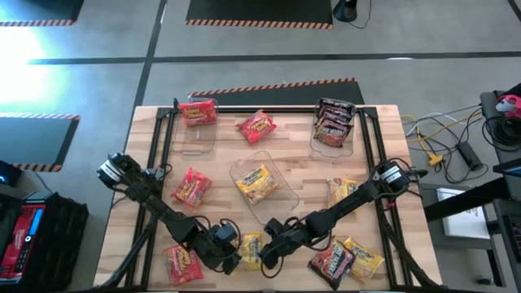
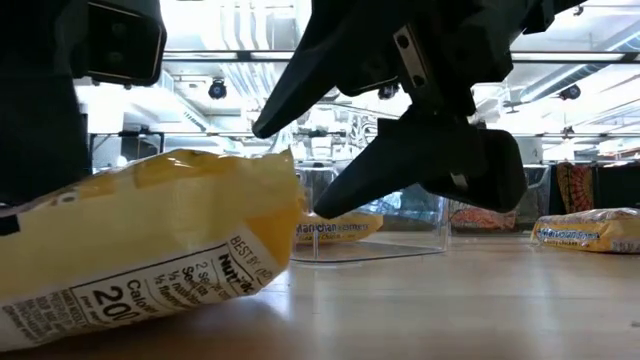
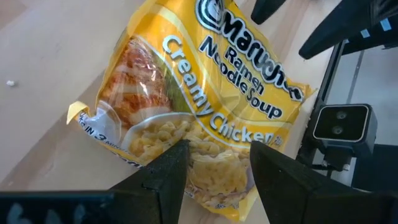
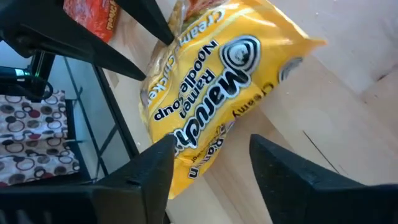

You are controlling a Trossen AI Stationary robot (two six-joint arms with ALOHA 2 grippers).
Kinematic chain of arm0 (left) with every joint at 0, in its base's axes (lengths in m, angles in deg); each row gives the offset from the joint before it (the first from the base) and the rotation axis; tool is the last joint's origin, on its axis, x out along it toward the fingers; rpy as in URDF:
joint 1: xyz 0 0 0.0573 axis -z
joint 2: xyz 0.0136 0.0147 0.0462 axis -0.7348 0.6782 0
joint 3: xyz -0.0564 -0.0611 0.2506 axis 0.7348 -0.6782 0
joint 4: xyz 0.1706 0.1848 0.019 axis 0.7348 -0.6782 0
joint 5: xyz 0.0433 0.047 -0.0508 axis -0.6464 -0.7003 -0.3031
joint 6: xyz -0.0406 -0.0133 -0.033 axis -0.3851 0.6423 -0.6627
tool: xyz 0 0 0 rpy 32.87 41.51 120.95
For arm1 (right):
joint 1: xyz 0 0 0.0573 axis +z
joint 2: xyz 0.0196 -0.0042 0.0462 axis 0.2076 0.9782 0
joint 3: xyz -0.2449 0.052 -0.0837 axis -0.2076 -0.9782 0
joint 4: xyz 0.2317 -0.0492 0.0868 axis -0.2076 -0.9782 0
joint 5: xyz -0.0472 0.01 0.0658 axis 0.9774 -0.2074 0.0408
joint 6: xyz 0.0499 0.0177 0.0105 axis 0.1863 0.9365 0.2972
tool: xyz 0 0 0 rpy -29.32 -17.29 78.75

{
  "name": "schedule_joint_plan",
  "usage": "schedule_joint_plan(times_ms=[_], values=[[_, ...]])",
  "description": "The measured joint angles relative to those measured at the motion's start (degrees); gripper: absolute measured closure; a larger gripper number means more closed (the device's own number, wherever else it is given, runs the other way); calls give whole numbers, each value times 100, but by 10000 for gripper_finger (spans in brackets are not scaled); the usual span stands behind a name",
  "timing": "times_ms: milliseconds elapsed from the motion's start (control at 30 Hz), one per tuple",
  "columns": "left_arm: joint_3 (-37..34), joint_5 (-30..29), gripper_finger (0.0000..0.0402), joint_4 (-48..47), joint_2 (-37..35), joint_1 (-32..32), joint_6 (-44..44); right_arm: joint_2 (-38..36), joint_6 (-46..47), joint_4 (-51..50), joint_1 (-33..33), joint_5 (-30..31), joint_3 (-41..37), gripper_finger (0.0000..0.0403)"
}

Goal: Sort Maruchan noodles
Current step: Put the bottom left yellow noodle pack into the center transparent bin

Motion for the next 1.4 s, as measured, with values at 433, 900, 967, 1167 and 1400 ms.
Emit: schedule_joint_plan(times_ms=[433,900,967,1167,1400], values=[[-62,57,242,-53,7,116,-58,0,-72,59,-26,262,2,197],[-343,-299,242,267,7,228,-19,0,-70,94,-57,422,7,197],[-431,-337,242,409,7,230,-44,0,-68,94,-57,422,7,197],[-490,-390,242,507,7,224,-67,0,-70,90,-59,422,7,197],[-518,-427,242,758,21,43,207,0,-107,90,-72,420,7,197]])
